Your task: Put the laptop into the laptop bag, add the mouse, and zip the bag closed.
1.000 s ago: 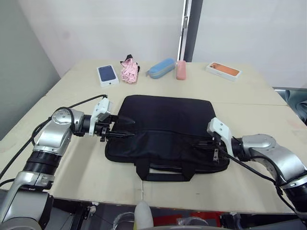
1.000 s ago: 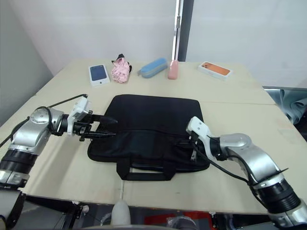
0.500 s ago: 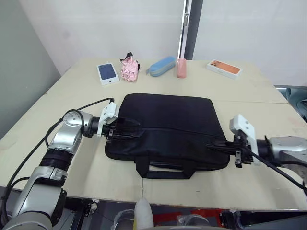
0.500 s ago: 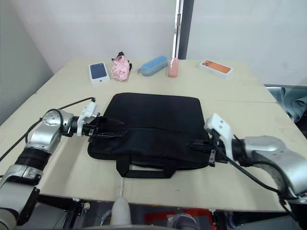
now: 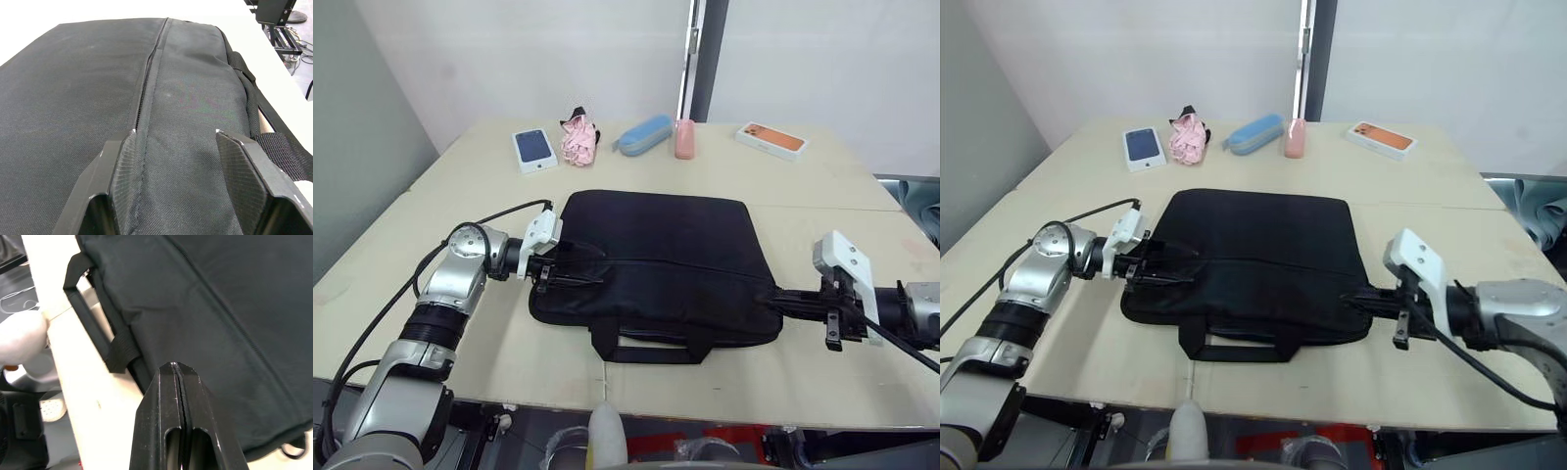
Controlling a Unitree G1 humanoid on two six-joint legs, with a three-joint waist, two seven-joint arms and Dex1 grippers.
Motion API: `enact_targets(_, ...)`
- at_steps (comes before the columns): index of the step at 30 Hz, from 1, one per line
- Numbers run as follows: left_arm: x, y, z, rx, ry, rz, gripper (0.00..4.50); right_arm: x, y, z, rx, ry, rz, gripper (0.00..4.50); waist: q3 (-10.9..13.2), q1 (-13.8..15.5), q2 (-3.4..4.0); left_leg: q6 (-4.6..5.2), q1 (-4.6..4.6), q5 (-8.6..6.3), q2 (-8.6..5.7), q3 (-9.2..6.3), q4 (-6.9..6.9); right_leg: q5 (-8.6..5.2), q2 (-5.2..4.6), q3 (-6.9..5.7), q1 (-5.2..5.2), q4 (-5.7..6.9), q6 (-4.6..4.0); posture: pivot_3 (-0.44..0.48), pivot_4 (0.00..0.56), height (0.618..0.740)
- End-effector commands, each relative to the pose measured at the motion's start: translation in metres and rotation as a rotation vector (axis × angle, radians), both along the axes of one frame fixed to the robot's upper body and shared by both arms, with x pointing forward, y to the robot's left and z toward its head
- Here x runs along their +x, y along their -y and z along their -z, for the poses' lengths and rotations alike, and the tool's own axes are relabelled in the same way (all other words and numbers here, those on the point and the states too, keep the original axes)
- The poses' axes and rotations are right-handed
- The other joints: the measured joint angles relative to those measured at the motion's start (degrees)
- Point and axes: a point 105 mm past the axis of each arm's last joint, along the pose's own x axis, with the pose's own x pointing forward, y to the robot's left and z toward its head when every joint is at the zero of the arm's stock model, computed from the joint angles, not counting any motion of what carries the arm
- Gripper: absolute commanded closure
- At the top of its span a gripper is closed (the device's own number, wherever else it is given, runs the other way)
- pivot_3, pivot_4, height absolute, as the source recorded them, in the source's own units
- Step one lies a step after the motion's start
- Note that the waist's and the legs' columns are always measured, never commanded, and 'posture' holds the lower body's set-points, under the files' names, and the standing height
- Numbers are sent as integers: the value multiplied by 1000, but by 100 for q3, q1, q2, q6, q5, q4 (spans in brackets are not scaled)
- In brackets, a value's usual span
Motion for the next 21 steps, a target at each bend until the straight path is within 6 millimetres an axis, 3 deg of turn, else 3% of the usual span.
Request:
enact_targets(1, -1, 2, -7, -34, 6, 13, 1788, -1, 6, -26, -8, 102, 25, 4500, 0, 7, 0, 1, 0, 0, 0, 0, 1, 0, 0, 0, 0, 1, 0, 0, 150, 740)
enact_targets(2, 1, 3, -8, -55, -4, 3, 1788, -3, 11, -32, -12, 120, 40, 4500, 0, 9, 0, 2, -1, 0, 0, -1, 2, 0, 0, -1, 0, 1, 0, 0, 150, 740)
enact_targets(3, 2, 3, -9, -70, -10, -4, 2307, -6, 14, -36, -15, 132, 50, 4500, 1, 12, 1, 2, -1, 0, 0, -2, 3, 0, 0, -1, 0, 3, 0, 0, 150, 740)
enact_targets(9, 6, 3, -7, -74, -41, 4, 4336, -27, 13, -55, -14, 151, 34, 4500, 3, 30, 3, 6, -7, -1, 0, -8, 11, 0, -1, -5, 0, 6, -1, 0, 150, 740)
enact_targets(14, 11, 2, 11, -8, -52, 35, 4431, -33, -1, -65, 19, 207, -2, 4500, 4, 34, 5, 12, -13, -1, -1, -11, 32, 1, -4, -5, -1, 17, 0, 0, 150, 740)
enact_targets(17, 13, 2, 25, 37, -58, 44, 4431, -40, -21, -57, 78, 173, -66, 4500, 4, 32, 5, 14, -13, 0, -2, -11, 36, 2, -5, -4, 0, 20, 1, 0, 150, 740)
enact_targets(19, 15, 4, 32, 59, -55, 47, 4431, -41, -28, -41, 50, 102, -74, 4500, 3, 50, 5, 14, -18, 0, -2, -14, 36, 2, -4, -7, 0, 19, 2, 0, 150, 740)
enact_targets(21, 13, 5, 39, 88, -67, 61, 4500, -43, -34, -33, 80, 31, -86, 3646, 3, 91, 6, 15, -27, 1, -2, -21, 42, 3, -5, -13, 0, 19, 3, 0, 150, 740)
